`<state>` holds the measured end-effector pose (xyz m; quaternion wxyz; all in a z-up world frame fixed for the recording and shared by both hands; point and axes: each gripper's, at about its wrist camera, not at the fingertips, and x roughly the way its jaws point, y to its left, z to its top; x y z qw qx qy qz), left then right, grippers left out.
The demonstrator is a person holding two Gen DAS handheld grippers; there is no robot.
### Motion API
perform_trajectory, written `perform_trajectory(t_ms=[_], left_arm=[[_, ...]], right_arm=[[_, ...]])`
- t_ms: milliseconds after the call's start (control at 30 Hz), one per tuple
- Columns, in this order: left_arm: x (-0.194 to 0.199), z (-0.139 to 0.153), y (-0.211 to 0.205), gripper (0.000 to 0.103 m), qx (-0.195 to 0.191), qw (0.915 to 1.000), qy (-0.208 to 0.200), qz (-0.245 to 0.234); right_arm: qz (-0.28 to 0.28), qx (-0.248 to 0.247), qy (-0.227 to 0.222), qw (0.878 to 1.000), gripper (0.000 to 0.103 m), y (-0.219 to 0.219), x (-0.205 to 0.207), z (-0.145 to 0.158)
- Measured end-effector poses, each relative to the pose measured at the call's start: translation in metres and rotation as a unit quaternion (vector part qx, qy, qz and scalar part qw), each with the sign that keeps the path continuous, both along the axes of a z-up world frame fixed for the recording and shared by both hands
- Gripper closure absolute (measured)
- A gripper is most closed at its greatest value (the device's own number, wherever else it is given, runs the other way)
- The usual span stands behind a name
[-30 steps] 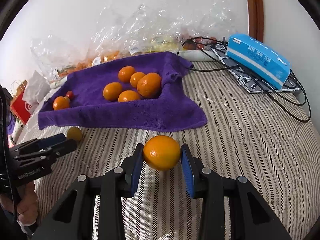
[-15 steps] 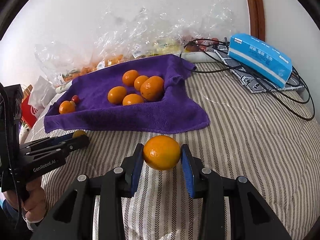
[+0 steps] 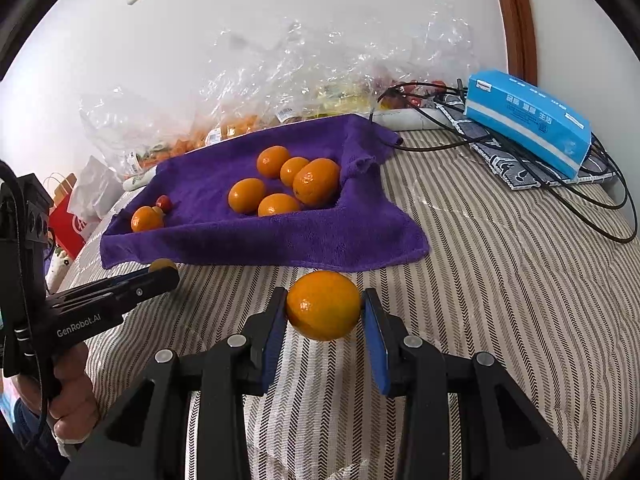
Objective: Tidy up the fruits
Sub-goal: 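Close the left tool on the yellow-green fruit while the right holds its orange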
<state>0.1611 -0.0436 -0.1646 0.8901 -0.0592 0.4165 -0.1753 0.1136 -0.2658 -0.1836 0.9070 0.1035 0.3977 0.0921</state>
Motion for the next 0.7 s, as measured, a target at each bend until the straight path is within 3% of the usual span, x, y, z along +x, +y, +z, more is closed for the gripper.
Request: perform_trajectory(t_ms=[467, 700], left_arm=[[-0.003, 0.003, 0.002, 0.077, 0.006, 0.9999, -0.007, 0.005], [-0.01, 0.01, 0.011, 0.077, 0.011, 0.9998, -0.009, 0.014]], right_arm=[[0.027, 0.014, -0.004, 1.0, 0.066, 0.007, 0.0, 0.001], [-0.01, 0.022, -0.017, 1.0, 0.066, -0.003, -0.005, 0.004]])
